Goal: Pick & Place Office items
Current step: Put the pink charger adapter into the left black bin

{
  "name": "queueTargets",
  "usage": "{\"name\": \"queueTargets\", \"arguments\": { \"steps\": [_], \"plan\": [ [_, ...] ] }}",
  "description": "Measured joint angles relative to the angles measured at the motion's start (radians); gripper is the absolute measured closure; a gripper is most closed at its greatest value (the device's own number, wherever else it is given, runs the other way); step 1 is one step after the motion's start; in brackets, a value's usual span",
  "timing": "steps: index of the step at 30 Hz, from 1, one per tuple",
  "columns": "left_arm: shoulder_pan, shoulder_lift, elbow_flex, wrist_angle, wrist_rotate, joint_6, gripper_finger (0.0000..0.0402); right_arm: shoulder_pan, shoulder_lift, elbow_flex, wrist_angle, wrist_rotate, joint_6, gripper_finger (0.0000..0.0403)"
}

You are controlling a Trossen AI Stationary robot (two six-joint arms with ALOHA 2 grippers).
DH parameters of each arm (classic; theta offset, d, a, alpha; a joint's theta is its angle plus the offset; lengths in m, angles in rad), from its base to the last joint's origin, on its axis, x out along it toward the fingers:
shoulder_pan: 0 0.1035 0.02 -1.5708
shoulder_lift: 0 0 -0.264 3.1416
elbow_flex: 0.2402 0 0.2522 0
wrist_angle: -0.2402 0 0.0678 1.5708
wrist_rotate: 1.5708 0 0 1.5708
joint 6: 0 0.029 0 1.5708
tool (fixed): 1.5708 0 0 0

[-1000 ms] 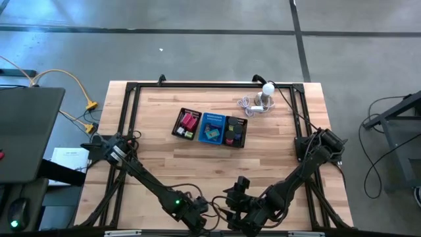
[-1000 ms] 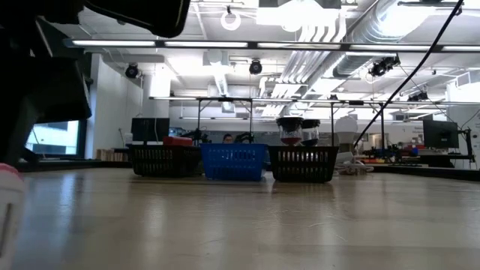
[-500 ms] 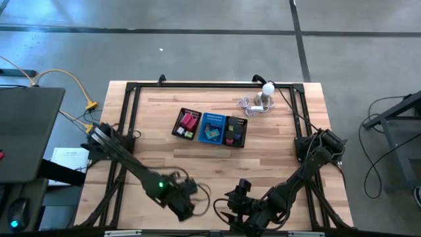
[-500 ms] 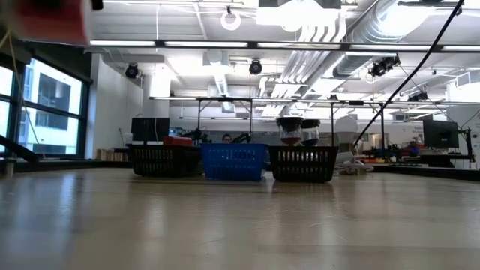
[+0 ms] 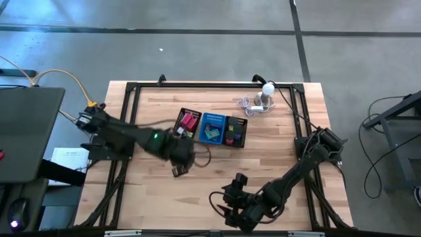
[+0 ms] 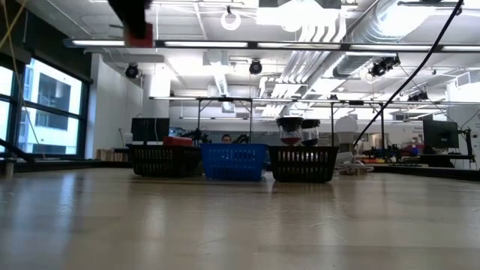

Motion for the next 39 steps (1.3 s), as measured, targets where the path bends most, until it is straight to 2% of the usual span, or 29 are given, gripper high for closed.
{"name": "queueTargets", "arguments": {
  "steps": [9, 14, 17, 25, 34, 39],
  "plan": [
    [0.247, -0.002, -0.035, -0.013, 0.085, 0.288, 0.0278, -0.039, 0.000, 0.000, -0.002, -0.008, -0.053, 0.0105],
    [0.354, -0.002, -0.116, 0.058, 0.206, 0.444, 0.0278, -0.043, 0.000, 0.000, -0.002, -0.008, -0.094, 0.0105],
    [0.403, -0.002, -0.172, 0.111, 0.242, 0.504, 0.0278, -0.043, 0.000, 0.000, -0.002, -0.008, -0.102, 0.0105],
    [0.490, -0.002, -0.283, 0.214, 0.293, 0.614, 0.0278, -0.043, 0.000, 0.000, -0.002, -0.008, -0.106, 0.0105],
    [0.552, -0.002, -0.306, 0.257, 0.299, 0.719, 0.0278, -0.049, 0.000, 0.000, -0.002, -0.006, -0.132, 0.0105],
    [0.579, -0.002, -0.336, 0.301, 0.346, 0.779, 0.0278, -0.060, 0.000, 0.000, -0.002, -0.008, -0.130, 0.0105]
  ]
}}
